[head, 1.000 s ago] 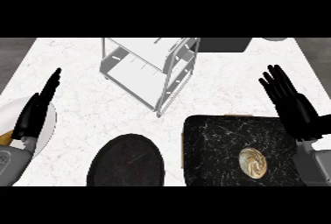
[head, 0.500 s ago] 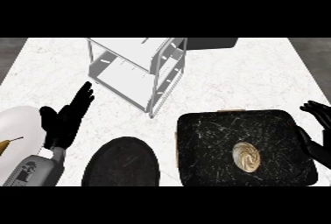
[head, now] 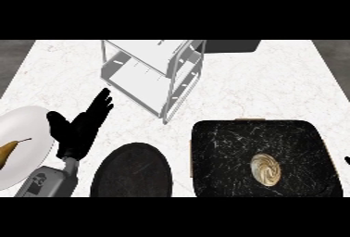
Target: Pick the cupcake from the tray and place it in the tiered basket
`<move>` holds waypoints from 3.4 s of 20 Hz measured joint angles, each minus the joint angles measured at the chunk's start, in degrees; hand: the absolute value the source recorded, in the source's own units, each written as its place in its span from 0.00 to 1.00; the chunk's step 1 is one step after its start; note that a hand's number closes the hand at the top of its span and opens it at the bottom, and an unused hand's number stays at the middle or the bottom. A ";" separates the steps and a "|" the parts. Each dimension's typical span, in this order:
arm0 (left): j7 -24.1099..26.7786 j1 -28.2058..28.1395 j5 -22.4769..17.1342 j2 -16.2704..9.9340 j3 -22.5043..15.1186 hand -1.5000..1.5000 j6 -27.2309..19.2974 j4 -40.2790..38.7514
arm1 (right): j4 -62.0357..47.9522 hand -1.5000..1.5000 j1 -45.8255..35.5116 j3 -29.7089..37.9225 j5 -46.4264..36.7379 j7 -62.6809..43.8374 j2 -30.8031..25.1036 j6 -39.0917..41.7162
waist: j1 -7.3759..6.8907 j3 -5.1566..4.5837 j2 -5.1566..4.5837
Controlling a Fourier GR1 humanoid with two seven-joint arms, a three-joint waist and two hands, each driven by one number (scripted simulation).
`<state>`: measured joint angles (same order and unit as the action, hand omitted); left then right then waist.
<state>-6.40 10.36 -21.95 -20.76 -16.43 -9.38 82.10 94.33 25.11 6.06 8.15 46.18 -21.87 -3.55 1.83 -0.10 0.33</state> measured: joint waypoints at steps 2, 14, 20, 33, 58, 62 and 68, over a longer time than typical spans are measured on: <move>-0.66 0.38 -0.21 0.21 0.15 0.50 0.02 0.31 | 4.33 0.00 4.39 -0.58 -4.39 -1.86 -0.54 -3.36 | 0.07 -0.06 -0.04; -2.51 1.55 0.56 1.46 -0.39 0.50 -0.43 1.54 | 31.95 0.00 26.85 -4.92 -33.74 -29.96 -0.62 -17.33 | -0.92 -0.28 -0.60; -2.71 1.89 1.35 2.33 -0.89 0.50 -0.02 1.54 | 38.53 0.00 27.00 -15.93 -45.44 -46.44 3.46 -15.87 | -2.27 -0.21 -0.81; -3.66 0.99 2.39 2.87 0.63 0.50 1.28 2.42 | 32.70 0.00 15.19 -31.97 -77.94 -72.19 13.42 -7.78 | -2.25 -0.01 -0.49; -5.34 -0.09 9.03 8.86 7.05 0.50 6.63 1.77 | 18.30 0.00 3.63 -26.34 -76.70 -75.46 14.28 -13.81 | -1.63 0.10 -0.29; -5.89 -1.62 10.00 9.39 7.51 0.50 7.31 3.34 | 15.46 0.00 2.53 -23.28 -72.32 -72.52 13.05 -15.65 | -1.67 0.11 -0.29; -5.93 -0.93 10.94 10.44 8.95 0.50 8.57 2.66 | 11.05 0.00 -1.22 -19.53 -68.14 -70.07 12.93 -16.22 | -1.58 -0.48 0.03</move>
<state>-12.33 9.43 -11.01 -10.32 -7.48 -0.81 84.76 105.38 23.89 -13.46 -59.99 -23.89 -8.93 -19.76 0.26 -0.58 0.35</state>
